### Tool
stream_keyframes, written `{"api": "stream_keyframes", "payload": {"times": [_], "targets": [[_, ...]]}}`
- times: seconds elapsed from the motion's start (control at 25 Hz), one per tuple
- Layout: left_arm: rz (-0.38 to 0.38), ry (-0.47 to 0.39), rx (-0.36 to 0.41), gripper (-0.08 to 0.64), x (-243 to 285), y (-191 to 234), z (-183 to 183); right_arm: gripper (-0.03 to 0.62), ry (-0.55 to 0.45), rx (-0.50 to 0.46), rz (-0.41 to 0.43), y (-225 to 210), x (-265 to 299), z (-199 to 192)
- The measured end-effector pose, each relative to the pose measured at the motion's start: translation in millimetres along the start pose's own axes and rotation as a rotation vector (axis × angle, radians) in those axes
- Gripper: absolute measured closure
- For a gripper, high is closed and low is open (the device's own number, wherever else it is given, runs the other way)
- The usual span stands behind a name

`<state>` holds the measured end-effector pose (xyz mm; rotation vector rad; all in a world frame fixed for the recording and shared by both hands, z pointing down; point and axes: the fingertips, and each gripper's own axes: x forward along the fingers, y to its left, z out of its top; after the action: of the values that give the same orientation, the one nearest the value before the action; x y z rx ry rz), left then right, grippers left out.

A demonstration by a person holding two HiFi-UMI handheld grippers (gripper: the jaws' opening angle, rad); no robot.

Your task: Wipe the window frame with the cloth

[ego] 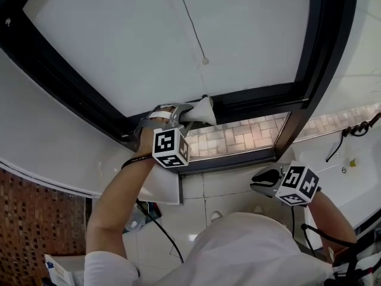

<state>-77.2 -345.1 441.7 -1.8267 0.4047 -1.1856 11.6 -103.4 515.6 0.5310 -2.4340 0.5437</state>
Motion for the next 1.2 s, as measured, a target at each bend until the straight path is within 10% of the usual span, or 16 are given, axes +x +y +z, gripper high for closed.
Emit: {"api": "stream_keyframes", "payload": {"times": [0.44, 1.2], "targets": [[-0.022, -0.046, 0.0, 0.466, 80.8, 42.7, 123.1, 0.526, 0.056, -0.042, -0.043, -21.4, -45.3, -14.2], [-0.144, 0.108, -0.087, 0.466, 174.9, -44.2, 125.5, 0.526, -0.01, 0.07, -0.097, -46.9, -103.6, -81.1]]}}
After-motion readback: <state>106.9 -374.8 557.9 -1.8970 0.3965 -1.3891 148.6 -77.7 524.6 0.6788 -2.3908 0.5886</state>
